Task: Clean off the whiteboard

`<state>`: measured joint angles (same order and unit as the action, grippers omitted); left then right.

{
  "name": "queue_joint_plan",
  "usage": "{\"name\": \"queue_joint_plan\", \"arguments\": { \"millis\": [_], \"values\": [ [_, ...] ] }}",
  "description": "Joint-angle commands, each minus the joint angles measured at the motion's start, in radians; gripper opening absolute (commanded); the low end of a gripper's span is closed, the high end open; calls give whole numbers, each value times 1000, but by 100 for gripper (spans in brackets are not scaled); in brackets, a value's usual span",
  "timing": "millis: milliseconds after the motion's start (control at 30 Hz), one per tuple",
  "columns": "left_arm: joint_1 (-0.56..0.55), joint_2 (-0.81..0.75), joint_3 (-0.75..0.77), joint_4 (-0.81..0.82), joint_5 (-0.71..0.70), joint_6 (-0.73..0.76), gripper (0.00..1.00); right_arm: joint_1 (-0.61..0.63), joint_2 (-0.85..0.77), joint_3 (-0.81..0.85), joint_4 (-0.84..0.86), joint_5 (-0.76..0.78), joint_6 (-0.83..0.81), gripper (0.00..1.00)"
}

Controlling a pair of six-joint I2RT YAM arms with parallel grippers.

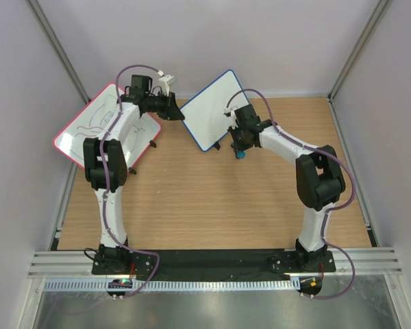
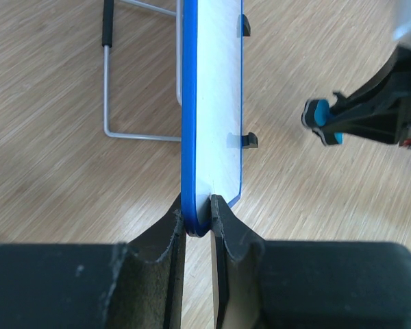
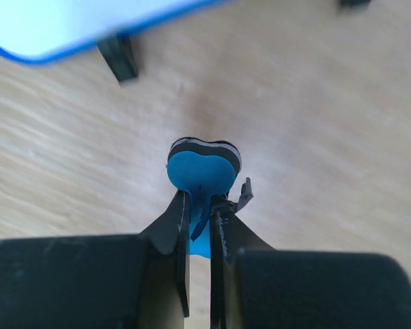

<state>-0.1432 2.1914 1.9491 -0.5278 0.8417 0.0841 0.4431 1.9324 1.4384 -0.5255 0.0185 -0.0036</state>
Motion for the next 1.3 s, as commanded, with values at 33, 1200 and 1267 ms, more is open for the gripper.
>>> {"name": "queue_joint_plan", "arguments": {
  "millis": [33,1200,1267],
  "values": [
    [-39,31,20,-49,-27,55,0,12,-70,50,319,-1,-241,1],
    [-44,64,56,-72,-33,65,0,166,165,82,496,123,-1277,1],
    [-45,67,60,-72,-29,62,0,181,169,88,493,104,-1282,1]
  ]
}}
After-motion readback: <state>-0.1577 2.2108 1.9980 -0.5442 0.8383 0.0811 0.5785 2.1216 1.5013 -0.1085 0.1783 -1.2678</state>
